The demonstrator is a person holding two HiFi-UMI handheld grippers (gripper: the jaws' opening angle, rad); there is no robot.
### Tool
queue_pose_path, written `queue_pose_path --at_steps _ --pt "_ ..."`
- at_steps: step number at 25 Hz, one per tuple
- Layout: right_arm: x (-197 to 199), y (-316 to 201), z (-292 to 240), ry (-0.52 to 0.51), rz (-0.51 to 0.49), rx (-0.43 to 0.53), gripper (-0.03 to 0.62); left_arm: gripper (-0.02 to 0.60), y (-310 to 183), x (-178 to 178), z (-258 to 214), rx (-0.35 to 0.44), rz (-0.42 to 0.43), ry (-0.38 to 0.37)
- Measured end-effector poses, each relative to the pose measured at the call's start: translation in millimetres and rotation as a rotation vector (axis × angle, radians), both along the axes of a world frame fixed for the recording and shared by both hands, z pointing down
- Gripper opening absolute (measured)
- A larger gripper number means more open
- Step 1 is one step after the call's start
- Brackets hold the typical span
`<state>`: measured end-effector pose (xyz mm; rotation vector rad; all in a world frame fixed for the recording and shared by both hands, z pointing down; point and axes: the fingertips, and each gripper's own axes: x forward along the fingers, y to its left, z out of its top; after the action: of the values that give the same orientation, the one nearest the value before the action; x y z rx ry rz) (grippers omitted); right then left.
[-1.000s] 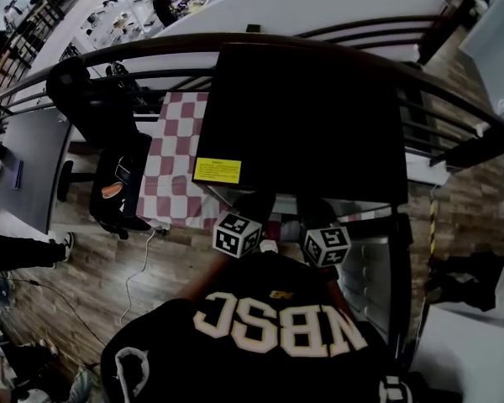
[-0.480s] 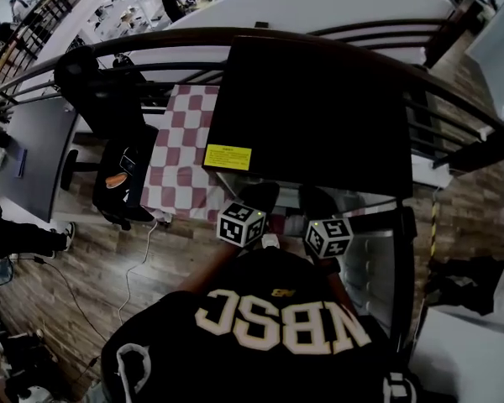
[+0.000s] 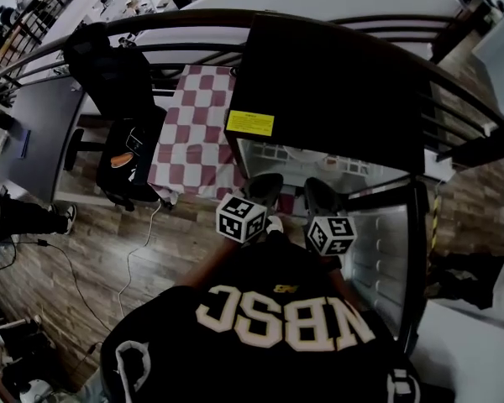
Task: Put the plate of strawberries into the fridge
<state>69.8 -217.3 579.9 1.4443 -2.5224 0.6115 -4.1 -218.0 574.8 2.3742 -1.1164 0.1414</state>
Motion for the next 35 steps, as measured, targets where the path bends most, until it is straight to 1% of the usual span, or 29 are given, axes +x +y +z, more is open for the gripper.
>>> queue_pose_path --at_steps 5,8,10,13,15,17,19,23,26,30,35 --pt "4 21 -27 0.019 0.052 0.075 0.031 0.02 19 -11 -27 0.108 -0.004 -0.04" --pt "1 31 -40 0.022 0.057 0.084 0.029 0.017 28 -17 -46 0.157 -0.008 -0.043" --pt "-2 27 -53 0.014 0.053 0.103 0.028 0.017 27 -18 -58 0.192 -0.006 -0.039" --pt "-9 18 -90 0.019 0.04 0.199 0.027 0.017 22 -18 -79 0.24 -0.003 -0.035" --pt "-11 21 -110 0.012 0.044 0.247 0.026 0.017 25 -18 -92 0.271 -0.002 -0.047" --pt "-12 28 -120 -0.01 0.059 0.263 0.025 0.017 30 -18 -105 0.309 -0.006 -0.065" --pt "-12 35 -122 -0.02 0.069 0.264 0.025 0.017 36 -17 -116 0.336 -0.012 -0.066" --pt "-6 45 -108 0.015 0.102 0.244 0.023 0.017 45 -17 -120 0.347 -0.029 -0.05" --pt "2 49 -98 0.02 0.131 0.225 0.023 0.017 47 -18 -111 0.324 -0.043 -0.038" --pt "3 52 -95 0.022 0.127 0.218 0.023 0.017 51 -18 -100 0.297 -0.047 -0.031" --pt "1 52 -93 0.019 0.11 0.214 0.023 0.017 49 -15 -95 0.287 -0.051 -0.028"
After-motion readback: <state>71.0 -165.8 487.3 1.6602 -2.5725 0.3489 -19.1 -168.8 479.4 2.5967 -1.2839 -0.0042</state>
